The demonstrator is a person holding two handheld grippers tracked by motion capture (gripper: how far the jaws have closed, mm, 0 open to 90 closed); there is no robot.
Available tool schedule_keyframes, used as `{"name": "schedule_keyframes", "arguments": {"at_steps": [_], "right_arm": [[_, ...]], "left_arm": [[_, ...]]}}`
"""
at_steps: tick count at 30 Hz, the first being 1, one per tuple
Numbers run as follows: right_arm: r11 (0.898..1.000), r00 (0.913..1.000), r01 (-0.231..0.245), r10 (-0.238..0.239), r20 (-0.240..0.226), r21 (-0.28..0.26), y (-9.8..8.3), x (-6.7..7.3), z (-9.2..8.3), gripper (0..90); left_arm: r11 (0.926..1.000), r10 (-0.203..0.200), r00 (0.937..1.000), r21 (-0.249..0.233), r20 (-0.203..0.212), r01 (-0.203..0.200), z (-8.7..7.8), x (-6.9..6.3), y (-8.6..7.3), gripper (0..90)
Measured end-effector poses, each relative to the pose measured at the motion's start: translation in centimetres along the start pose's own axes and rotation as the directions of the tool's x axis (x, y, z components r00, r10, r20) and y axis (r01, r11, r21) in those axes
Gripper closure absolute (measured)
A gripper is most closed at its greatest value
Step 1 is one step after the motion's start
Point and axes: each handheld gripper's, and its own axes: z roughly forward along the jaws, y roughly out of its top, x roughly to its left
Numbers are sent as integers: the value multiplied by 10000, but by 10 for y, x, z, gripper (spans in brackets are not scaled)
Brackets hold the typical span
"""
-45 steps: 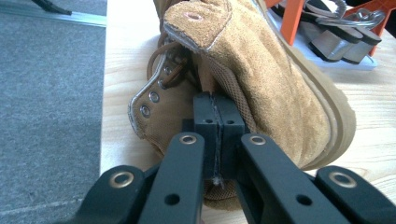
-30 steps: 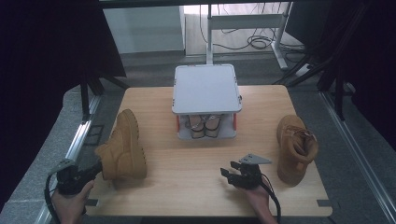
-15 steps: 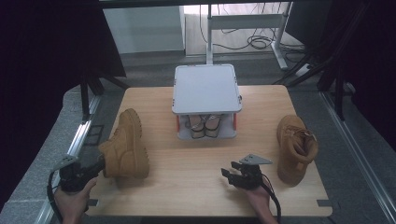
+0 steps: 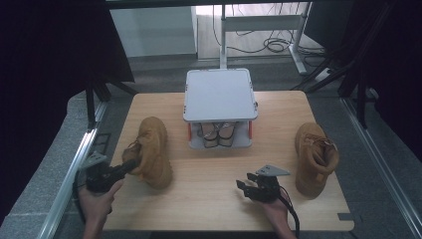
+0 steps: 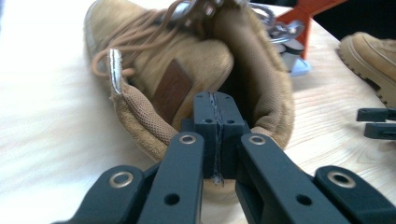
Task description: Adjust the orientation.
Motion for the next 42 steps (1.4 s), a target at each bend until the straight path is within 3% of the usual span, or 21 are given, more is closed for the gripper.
{"name": "schedule_keyframes", "arguments": {"at_steps": [2,5,8,15,22,26,32,42], "right_arm": [[10000,10000,7,-7,-3,20,0,0,0,448],[10000,10000,-18,18,-5,10,0,0,-1,448],[10000,10000,14,-14,21,-3,-1,-1,-2,448],[9999,9999,-95,95,70,-67,-1,-5,-4,448],[10000,10000,-41,41,51,-27,-2,-1,-2,448],[10000,10000,-27,27,51,-17,-2,-1,-2,447],[10000,10000,-19,19,65,1,-3,-2,-2,447],[10000,10000,-55,55,36,78,-4,-1,0,448]], "left_arm": [[9994,300,9992,145,263,-304,17,-15,13,897],[9903,986,9947,1007,-284,-953,40,-35,25,885],[9885,1049,9934,1144,-464,-991,55,-44,26,892],[9937,1025,9935,508,-504,-999,41,-48,24,895],[9878,1557,9878,20,-8,-1557,28,-74,24,892],[9836,1805,9834,29,196,-1805,35,-88,18,892],[9862,1623,9865,309,224,-1629,54,-96,4,895],[9827,1724,9834,787,-562,-1678,76,-95,-18,896]]}}
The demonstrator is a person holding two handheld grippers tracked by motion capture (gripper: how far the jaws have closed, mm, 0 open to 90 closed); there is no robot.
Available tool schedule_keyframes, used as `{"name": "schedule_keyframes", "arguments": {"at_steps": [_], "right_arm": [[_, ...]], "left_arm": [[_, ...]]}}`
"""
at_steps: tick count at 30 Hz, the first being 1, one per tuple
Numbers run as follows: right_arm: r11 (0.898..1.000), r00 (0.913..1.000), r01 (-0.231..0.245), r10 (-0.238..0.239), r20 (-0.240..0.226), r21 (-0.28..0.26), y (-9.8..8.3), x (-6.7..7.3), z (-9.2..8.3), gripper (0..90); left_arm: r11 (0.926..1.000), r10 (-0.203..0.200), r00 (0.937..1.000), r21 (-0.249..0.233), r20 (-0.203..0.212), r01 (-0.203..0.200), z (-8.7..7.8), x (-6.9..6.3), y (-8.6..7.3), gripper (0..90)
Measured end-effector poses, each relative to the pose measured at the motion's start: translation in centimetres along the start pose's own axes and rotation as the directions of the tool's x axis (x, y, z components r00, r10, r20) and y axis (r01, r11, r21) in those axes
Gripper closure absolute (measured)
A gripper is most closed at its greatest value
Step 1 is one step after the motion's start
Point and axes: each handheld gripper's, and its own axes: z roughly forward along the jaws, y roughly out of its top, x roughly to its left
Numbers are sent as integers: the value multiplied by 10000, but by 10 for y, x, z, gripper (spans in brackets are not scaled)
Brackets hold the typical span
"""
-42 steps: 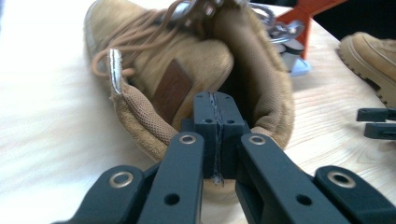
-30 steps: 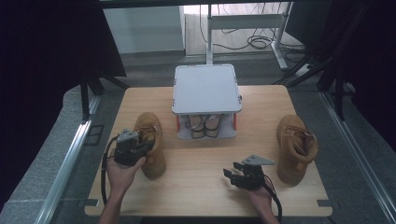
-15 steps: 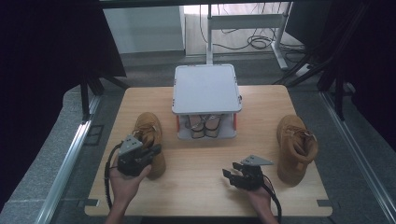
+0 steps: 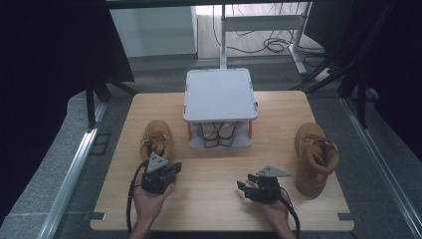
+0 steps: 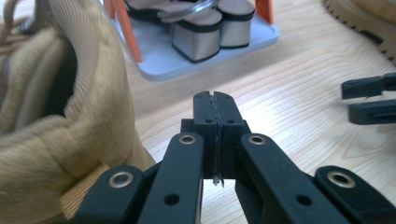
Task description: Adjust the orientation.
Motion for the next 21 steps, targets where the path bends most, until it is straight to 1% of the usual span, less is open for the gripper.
{"name": "schedule_keyframes", "arguments": {"at_steps": [2,8,10,16,21], "right_arm": [[10000,10000,13,-13,2,26,0,0,0,448],[10000,10000,14,-14,1,16,0,0,0,448],[10000,10000,9,-9,-1,-4,0,0,0,448],[10000,10000,-12,12,5,-8,-1,0,0,447],[10000,10000,-18,18,16,12,-1,0,0,447]], "left_arm": [[10000,-15,10000,76,-37,16,4,0,-3,896],[9995,-220,9996,234,-169,224,17,3,-9,896],[9994,-274,9993,190,-254,279,20,5,-10,897],[9996,-184,9985,182,-524,194,25,6,-12,898],[9998,7,9965,185,-837,9,25,7,-14,900]]}}
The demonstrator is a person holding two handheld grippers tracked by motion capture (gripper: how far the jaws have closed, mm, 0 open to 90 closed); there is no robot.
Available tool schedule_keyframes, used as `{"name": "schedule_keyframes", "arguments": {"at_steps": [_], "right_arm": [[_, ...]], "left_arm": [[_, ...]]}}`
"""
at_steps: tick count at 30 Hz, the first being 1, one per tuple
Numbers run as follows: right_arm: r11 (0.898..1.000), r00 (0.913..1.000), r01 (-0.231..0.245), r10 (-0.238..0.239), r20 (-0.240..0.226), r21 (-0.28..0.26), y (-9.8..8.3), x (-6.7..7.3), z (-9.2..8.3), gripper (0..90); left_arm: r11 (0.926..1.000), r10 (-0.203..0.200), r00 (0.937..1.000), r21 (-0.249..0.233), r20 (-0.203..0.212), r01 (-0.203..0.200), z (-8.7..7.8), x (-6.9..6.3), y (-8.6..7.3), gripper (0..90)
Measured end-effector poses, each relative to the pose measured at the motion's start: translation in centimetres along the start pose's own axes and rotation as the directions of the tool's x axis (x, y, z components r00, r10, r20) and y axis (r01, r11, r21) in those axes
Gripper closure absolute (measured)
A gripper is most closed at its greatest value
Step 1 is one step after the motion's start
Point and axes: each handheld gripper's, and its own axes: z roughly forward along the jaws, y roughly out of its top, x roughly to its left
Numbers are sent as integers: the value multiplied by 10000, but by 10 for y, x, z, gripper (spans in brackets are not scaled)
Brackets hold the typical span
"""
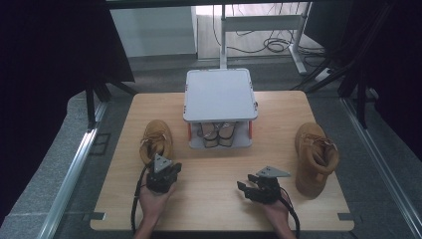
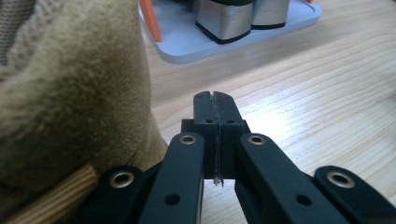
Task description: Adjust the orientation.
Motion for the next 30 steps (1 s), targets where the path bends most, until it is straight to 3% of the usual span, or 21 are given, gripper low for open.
{"name": "schedule_keyframes", "arguments": {"at_steps": [14,30], "right_arm": [[10000,10000,26,-26,61,45,-1,0,0,447],[10000,9999,50,-50,120,43,-1,-1,0,446]], "left_arm": [[10000,-3,9993,27,-361,4,-4,7,-8,900],[9996,-280,9994,28,-183,280,-20,24,-18,900]]}}
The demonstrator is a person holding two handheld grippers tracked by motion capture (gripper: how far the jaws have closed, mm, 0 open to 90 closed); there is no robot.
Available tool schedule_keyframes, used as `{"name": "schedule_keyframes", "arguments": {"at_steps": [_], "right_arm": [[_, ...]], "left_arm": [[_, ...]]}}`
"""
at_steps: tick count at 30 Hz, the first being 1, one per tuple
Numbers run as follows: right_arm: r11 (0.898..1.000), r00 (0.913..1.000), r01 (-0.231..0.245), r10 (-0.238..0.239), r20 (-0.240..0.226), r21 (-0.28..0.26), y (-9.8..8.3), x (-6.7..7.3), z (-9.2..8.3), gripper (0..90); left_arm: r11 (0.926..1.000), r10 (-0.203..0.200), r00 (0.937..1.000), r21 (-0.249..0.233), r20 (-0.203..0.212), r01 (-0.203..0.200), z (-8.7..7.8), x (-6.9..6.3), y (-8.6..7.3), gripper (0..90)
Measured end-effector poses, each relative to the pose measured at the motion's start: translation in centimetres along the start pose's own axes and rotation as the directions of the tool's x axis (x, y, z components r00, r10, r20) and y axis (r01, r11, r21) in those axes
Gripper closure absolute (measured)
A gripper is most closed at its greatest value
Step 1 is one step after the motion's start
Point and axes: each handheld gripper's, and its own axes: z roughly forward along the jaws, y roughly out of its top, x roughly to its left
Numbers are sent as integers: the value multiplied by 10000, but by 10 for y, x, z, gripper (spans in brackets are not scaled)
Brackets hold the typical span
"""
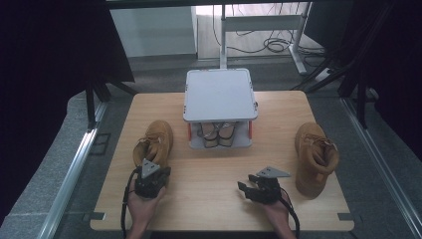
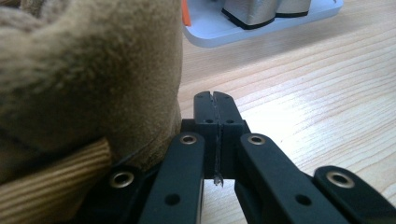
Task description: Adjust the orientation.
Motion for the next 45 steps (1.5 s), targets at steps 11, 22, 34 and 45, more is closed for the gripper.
{"name": "schedule_keyframes", "arguments": {"at_steps": [11,22,34,45], "right_arm": [[10000,10000,8,-8,-4,2,0,0,0,446],[10000,10000,-24,24,-4,-3,0,0,1,446],[10000,10000,-64,64,30,-13,0,-1,0,446],[10000,10000,-83,83,28,-8,0,-1,0,447]], "left_arm": [[9999,-8,9999,108,-153,10,-12,15,-7,900],[9994,183,9985,295,-516,-168,-22,28,-10,900],[9990,159,9943,431,-1051,-114,-33,49,-12,900],[9988,-42,9913,488,-1316,107,-40,65,-15,900]]}}
